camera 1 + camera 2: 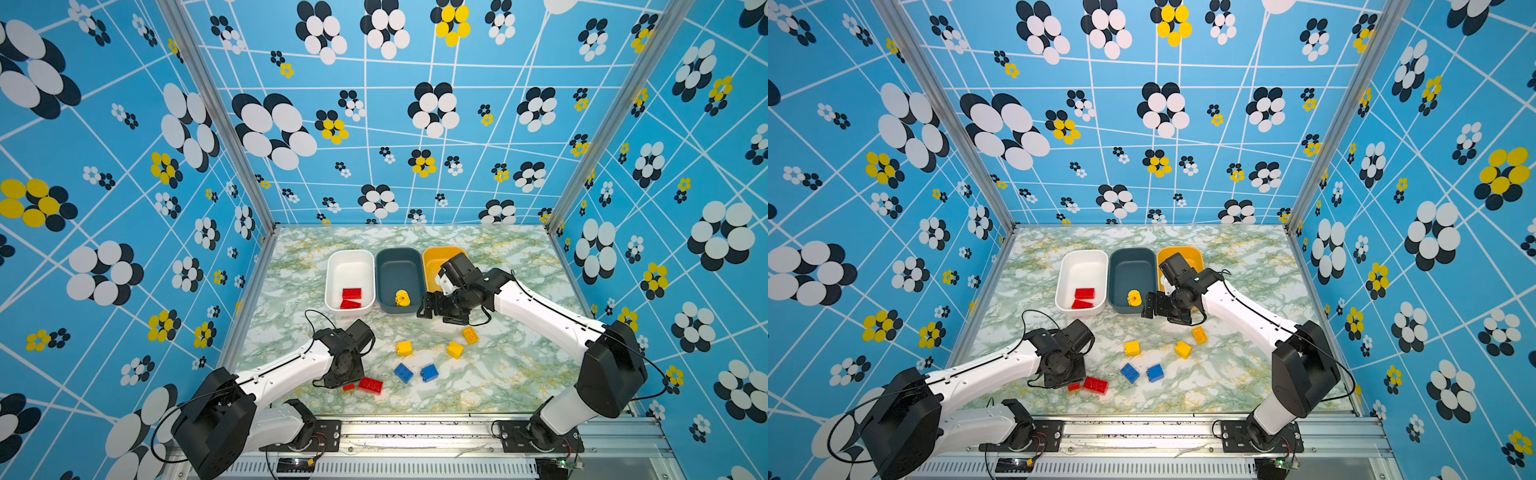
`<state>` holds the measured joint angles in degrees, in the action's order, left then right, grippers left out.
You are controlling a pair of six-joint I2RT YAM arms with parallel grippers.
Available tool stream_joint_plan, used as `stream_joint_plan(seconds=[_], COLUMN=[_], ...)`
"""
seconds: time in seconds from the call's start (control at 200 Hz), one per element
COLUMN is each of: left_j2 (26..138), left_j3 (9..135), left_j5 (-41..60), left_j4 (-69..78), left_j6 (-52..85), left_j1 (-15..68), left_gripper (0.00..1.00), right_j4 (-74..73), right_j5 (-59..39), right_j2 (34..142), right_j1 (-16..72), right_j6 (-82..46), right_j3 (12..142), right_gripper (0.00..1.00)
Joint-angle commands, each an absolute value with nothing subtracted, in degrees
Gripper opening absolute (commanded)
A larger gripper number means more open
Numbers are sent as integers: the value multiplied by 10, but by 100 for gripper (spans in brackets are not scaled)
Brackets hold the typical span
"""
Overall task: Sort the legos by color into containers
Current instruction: 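Carry the curved red brick over the white bin with the left gripper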
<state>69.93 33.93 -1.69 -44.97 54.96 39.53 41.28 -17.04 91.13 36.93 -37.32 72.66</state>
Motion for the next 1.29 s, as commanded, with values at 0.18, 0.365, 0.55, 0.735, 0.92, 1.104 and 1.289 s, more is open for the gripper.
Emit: stream_joint_plan(seconds=[0.18,0.365,0.55,0.735,0.92,1.104,1.289], left_j2=[655,647,681,761,857,955,1040], left_j3=[378,449,534,627,714,788,843], left_j5=[-50,-76,-78,-66,-55,-43,-34], left_j4=[-506,-535,-524,-484,-437,-402,-379], left_j6=[550,520,451,376,333,306,285], left_j1=[397,374,308,251,217,192,173], left_gripper=[28,27,27,28,28,28,28], right_j4=[412,410,409,408,404,403,409], right_j5=[-161,-158,-155,-149,-142,-133,-124], right_j2=[885,875,864,854,837,822,814], right_j1=[364,363,363,363,363,362,362], right_j6=[-386,-390,-394,-397,-406,-415,-420], right_j3=[708,698,686,678,662,646,637], right_gripper=[90,90,91,91,91,91,91])
